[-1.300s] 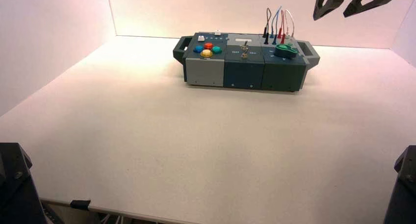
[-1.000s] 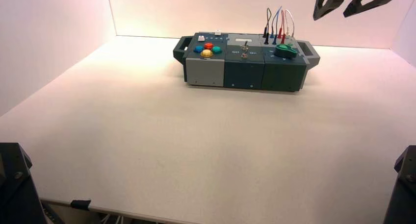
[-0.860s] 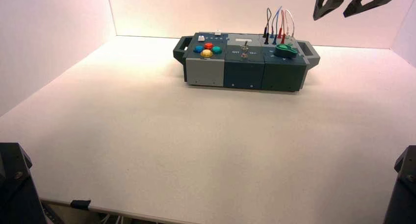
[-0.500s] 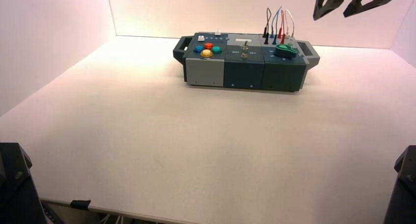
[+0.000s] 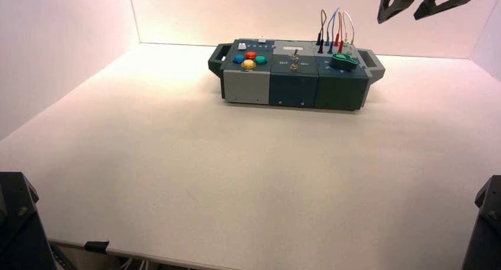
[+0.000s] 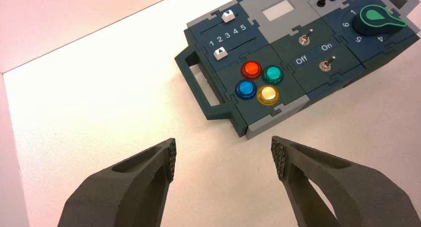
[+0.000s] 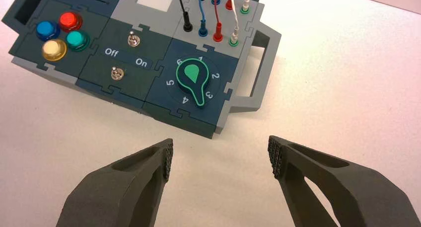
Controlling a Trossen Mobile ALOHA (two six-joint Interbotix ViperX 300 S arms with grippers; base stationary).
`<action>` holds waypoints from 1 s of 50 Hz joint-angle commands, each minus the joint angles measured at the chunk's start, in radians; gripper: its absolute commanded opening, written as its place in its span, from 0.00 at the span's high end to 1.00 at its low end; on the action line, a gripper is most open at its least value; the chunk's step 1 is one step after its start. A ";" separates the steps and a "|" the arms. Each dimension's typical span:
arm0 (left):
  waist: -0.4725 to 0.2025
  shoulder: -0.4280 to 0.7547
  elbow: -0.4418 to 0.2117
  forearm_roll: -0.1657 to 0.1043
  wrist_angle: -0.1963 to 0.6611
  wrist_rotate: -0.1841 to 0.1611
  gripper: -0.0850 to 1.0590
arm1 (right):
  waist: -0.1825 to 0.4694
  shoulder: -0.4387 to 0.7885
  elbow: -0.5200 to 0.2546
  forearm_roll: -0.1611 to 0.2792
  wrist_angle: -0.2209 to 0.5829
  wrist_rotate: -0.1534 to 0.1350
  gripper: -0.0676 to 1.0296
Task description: Close both grippers.
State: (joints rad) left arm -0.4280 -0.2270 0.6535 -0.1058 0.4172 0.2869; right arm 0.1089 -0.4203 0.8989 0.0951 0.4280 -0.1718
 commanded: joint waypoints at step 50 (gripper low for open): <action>-0.002 0.005 -0.044 -0.008 0.112 0.015 0.95 | -0.006 -0.023 -0.034 -0.005 0.078 -0.003 0.96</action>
State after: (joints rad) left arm -0.4280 -0.2117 0.6412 -0.1089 0.5354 0.3007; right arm 0.1089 -0.4264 0.8958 0.0905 0.5108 -0.1733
